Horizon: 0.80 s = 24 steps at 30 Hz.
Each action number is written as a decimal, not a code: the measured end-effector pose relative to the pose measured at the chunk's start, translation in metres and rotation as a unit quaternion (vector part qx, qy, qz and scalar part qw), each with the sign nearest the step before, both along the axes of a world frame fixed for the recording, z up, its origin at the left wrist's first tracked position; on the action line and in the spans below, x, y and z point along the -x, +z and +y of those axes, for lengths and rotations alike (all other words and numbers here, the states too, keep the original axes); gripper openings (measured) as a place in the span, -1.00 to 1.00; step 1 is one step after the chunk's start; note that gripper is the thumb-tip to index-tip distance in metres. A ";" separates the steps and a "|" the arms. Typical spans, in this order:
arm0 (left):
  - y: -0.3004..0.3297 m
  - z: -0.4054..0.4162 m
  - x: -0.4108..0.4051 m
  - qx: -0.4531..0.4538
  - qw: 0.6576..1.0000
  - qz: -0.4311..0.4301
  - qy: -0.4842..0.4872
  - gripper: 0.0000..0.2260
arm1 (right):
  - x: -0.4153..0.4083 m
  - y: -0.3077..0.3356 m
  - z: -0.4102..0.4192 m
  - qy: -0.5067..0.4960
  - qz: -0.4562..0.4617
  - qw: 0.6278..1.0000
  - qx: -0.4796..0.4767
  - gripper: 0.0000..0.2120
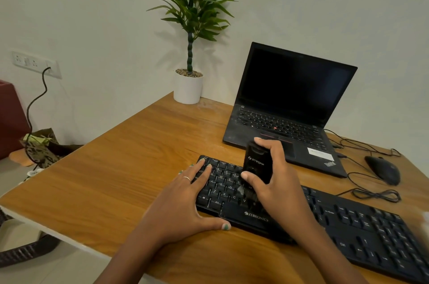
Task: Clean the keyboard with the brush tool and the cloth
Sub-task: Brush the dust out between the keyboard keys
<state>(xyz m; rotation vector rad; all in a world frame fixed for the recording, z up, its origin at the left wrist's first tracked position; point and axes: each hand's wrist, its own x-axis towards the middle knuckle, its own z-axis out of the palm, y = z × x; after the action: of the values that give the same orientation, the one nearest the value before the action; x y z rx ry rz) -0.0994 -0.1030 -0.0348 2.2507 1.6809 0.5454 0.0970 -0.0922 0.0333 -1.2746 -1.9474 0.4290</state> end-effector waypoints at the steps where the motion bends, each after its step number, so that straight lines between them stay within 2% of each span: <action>1: -0.001 0.000 0.000 -0.003 1.000 -0.002 -0.001 0.09 | 0.002 -0.001 -0.003 0.014 0.013 1.000 0.008 -0.44; 4: -0.001 0.000 0.001 -0.002 1.000 -0.007 -0.003 0.08 | 0.008 -0.001 -0.013 0.077 0.031 0.996 0.043 -0.45; 9: 0.001 0.000 0.000 0.000 1.000 -0.009 -0.001 0.09 | 0.007 -0.004 0.001 0.019 0.015 1.000 0.003 -0.44; 14: 0.000 0.000 0.000 -0.003 1.000 -0.008 -0.004 0.09 | 0.013 -0.002 -0.006 0.055 0.000 0.998 0.035 -0.44; 18: 0.001 -0.001 0.000 -0.001 1.000 -0.001 0.000 0.09 | 0.004 -0.002 0.008 -0.019 0.001 1.000 0.000 -0.43; 22: 0.001 -0.001 0.000 0.001 1.000 0.000 -0.002 0.08 | 0.006 0.000 0.001 0.039 0.027 0.997 0.055 -0.44; 24: 0.001 0.000 0.001 0.000 1.000 -0.003 0.001 0.09 | 0.003 0.001 0.006 0.020 0.017 0.999 0.046 -0.44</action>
<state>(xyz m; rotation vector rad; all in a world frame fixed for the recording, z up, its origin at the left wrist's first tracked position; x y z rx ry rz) -0.1000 -0.1030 -0.0341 2.2443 1.6804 0.5522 0.0940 -0.0867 0.0343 -1.2806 -1.9457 0.5632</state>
